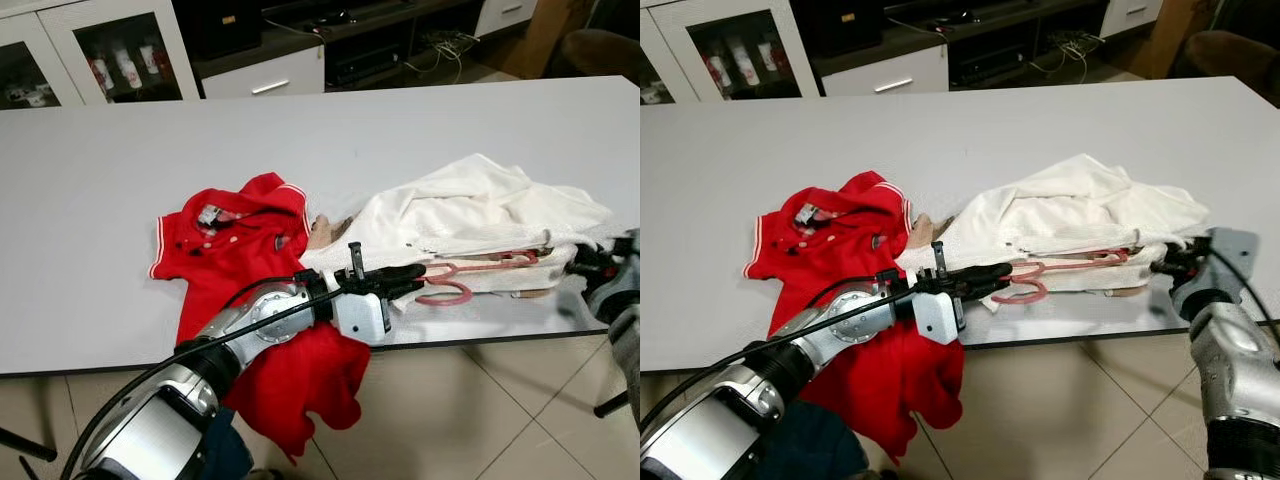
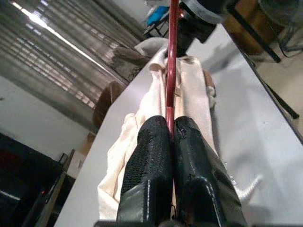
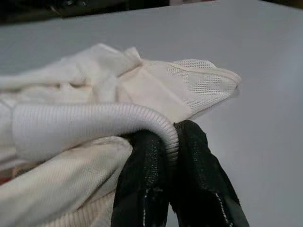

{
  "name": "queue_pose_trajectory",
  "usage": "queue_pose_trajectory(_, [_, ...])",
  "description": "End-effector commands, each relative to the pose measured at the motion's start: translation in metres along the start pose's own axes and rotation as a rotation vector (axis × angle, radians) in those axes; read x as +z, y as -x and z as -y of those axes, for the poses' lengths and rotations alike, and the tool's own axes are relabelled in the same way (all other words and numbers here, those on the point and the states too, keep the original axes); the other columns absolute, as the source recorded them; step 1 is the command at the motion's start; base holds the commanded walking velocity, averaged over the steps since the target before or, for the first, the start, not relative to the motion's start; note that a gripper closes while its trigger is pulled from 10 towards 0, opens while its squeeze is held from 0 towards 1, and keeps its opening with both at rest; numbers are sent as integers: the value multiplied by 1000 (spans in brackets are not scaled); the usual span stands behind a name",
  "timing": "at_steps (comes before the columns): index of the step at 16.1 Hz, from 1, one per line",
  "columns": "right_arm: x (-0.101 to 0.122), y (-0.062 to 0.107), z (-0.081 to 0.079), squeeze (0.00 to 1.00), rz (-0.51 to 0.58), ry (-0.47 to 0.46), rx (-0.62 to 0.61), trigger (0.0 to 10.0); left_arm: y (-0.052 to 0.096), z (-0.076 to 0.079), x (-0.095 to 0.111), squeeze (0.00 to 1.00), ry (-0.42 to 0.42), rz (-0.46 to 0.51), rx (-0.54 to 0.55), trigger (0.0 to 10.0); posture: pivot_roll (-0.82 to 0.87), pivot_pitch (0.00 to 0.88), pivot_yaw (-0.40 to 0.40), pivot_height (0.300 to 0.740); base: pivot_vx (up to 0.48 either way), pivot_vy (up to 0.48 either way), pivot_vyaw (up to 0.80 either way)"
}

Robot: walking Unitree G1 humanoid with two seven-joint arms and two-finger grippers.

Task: Hang hanger

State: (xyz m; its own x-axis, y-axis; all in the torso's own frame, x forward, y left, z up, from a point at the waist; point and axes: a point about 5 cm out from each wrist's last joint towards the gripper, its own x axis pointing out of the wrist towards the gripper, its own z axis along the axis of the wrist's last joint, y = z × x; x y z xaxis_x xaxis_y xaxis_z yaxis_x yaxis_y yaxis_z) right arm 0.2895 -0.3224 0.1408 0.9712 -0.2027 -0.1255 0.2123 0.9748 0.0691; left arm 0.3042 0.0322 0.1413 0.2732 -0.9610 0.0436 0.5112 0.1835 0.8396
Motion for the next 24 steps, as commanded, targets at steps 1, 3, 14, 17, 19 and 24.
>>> queue_pose_trajectory(1, [16, 9, 38, 0, 33, -22, -150, 0, 23, -5, -10, 0, -35, -52, -8, 0, -10, 86, 55, 740, 0, 0, 0])
queue_pose_trajectory(3, [42, 6, 23, 0, 115, -6, -52, 0, 25, -2, -12, 0, -34, -59, -30, 0, -13, 85, 56, 740, 0, 0, 0])
queue_pose_trajectory(14, [-3, 9, 68, 0, -3, -15, -296, 0, 35, -39, -14, 0, 219, -19, 304, 0, 7, 73, 42, 740, 0, 0, 0])
queue_pose_trajectory(17, [-19, 5, 54, 0, -44, 11, -226, 0, 34, -44, -11, 0, 259, 14, 339, 0, 12, 70, 40, 740, 0, 0, 0])
queue_pose_trajectory(19, [-16, 10, 69, 0, 18, 34, -326, 0, 37, -45, -11, 0, 244, 19, 314, 0, 23, 67, 42, 740, 0, 0, 0])
queue_pose_trajectory(24, [7, 12, 89, 0, 106, -64, -386, 0, 46, -46, -16, 0, 291, 4, 327, 0, 14, 62, 44, 740, 0, 0, 0])
